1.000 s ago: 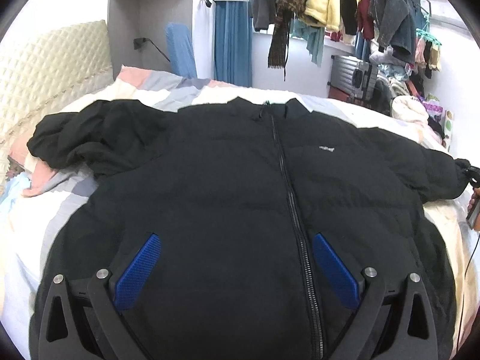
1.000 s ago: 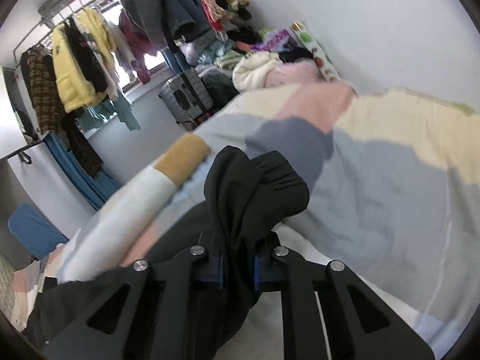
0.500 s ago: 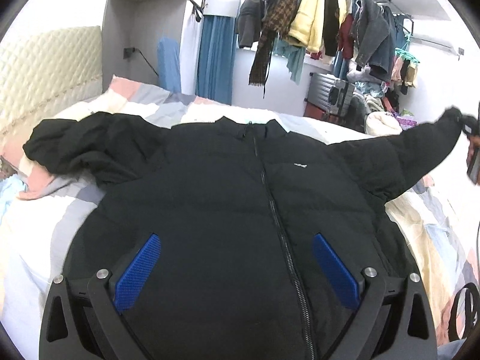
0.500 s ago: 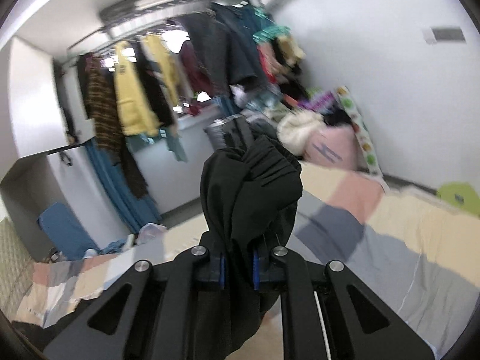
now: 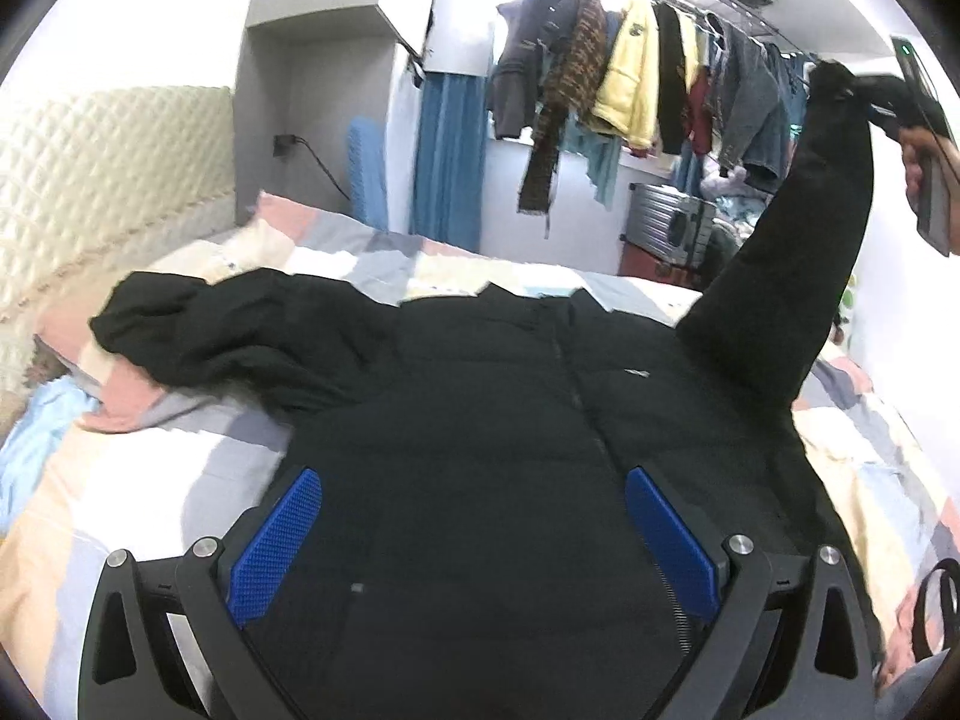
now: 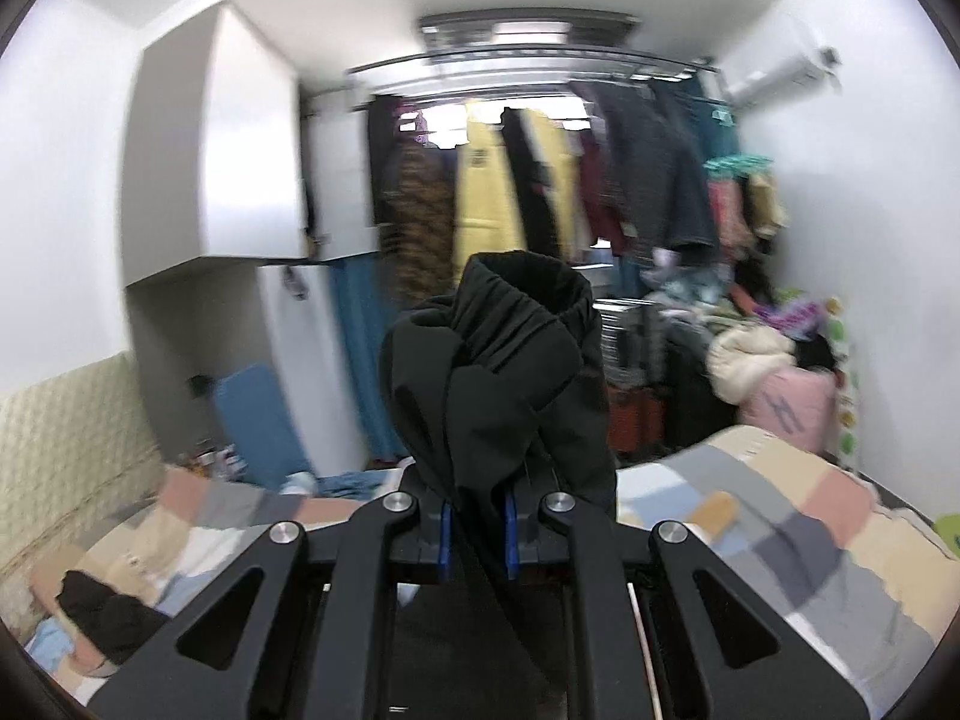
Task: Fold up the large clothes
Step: 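Lift the gripped sleeve with the right tool and fold it across the jacket body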
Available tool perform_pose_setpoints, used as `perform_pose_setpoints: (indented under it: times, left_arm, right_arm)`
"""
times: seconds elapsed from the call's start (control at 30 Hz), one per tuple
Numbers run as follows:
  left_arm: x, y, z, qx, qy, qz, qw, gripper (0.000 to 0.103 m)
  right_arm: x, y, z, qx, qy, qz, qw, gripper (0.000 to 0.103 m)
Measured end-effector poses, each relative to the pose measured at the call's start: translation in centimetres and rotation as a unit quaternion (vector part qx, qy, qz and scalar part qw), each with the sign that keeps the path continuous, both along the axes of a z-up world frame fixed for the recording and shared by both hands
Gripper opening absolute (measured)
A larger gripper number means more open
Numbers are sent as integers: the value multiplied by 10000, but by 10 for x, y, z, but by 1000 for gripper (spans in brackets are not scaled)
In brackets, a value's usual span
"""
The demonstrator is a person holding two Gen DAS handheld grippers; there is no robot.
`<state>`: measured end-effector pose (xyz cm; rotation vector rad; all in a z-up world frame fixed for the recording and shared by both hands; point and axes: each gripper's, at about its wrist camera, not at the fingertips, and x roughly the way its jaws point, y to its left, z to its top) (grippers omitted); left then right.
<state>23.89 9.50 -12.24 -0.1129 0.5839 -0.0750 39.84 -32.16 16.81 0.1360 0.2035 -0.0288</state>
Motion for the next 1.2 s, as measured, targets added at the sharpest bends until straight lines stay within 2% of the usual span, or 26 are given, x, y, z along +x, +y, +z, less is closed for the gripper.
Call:
perform_pose_setpoints:
  times: [0.13,0.23,0.37,0.47,0.57,0.8,1.03,1.2]
  left_arm:
    - [-4,27,1,-176,-89,196,9996,102]
    - [-4,39,-9,-239,-60,231,9994,102]
    - [2,55,-22,-89,198,480,9986,102]
    - [-1,70,-18,-372,116,565,9976,102]
    - [-5,76,-16,-304,27,655,9974,103]
    - [1,90,-22,-257,67,784,9966,102]
    - [15,104,-41,-408,301,898,9947,103]
    - [20,109,-49,-475,389,921,9939,102]
  right_arm:
    - [8,74,-9,-99,36,538,9985,13]
    - [16,131,-27,-270,162,939,9951,13]
    - [25,208,-64,-415,434,1525,9865,13]
    - [28,247,-93,-487,624,1800,9805,13]
    - [36,282,-130,-508,882,2008,9743,13]
    - [39,338,-218,-663,1416,2315,9602,13]
    - [51,371,-296,-801,1960,2594,9423,13]
    - [66,390,-351,-946,2537,2588,9272,13]
